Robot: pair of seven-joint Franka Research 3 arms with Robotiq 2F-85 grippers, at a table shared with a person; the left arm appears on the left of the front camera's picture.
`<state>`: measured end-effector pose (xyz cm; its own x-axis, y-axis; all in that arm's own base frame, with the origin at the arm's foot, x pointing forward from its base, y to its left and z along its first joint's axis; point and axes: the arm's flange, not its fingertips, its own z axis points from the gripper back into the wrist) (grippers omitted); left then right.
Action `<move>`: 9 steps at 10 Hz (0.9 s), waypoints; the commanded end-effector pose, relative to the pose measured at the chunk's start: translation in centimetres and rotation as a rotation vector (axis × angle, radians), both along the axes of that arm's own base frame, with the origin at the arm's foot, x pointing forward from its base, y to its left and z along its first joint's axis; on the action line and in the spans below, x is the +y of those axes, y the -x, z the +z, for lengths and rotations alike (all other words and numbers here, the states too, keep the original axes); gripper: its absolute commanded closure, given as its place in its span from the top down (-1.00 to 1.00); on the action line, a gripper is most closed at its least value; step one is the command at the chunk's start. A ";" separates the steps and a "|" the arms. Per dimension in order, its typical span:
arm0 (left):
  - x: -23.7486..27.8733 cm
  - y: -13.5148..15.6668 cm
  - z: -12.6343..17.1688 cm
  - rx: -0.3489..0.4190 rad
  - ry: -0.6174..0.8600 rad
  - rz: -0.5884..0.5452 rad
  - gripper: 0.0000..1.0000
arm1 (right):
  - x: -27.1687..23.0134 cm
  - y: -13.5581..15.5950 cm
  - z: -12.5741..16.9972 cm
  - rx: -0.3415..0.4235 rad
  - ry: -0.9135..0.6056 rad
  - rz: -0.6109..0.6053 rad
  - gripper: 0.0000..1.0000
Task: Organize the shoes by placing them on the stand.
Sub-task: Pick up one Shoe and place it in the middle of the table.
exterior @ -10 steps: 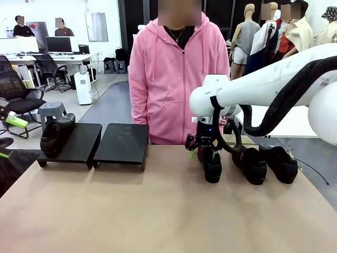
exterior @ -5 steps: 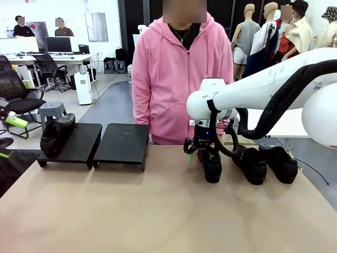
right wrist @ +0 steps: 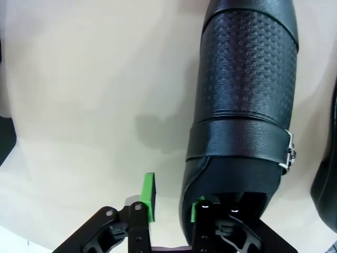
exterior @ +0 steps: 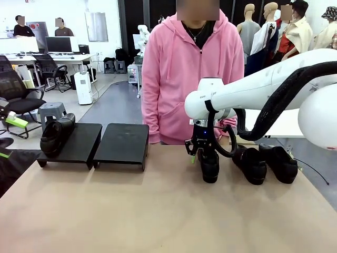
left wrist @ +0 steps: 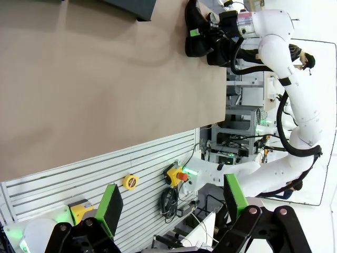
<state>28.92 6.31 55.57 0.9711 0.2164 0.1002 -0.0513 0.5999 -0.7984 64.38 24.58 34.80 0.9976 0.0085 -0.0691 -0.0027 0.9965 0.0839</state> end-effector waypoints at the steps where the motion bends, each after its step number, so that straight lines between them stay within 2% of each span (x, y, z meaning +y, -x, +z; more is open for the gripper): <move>1: 0.3 0.1 -0.1 -0.009 -0.006 -0.015 1.00 | 0.2 -0.1 0.6 -0.018 0.004 -0.055 -1.00; 4: 0.3 0.1 -0.1 -0.009 -0.006 -0.015 1.00 | -0.6 0.6 1.2 -0.032 0.020 -0.090 -1.00; 6: 0.3 0.1 -0.1 -0.009 -0.006 -0.015 1.00 | -1.8 1.8 2.6 -0.051 0.046 -0.125 -1.00; 7: 0.3 0.1 -0.1 -0.009 -0.006 -0.015 1.00 | -3.3 3.8 4.5 -0.062 0.052 -0.149 -1.00; 8: 0.3 0.1 -0.1 -0.009 -0.006 -0.015 1.00 | -4.6 8.2 7.9 0.003 -0.015 -0.105 -1.00; 9: 0.3 0.1 -0.1 -0.009 -0.006 -0.015 1.00 | -4.6 13.0 9.8 0.065 -0.017 -0.059 -1.00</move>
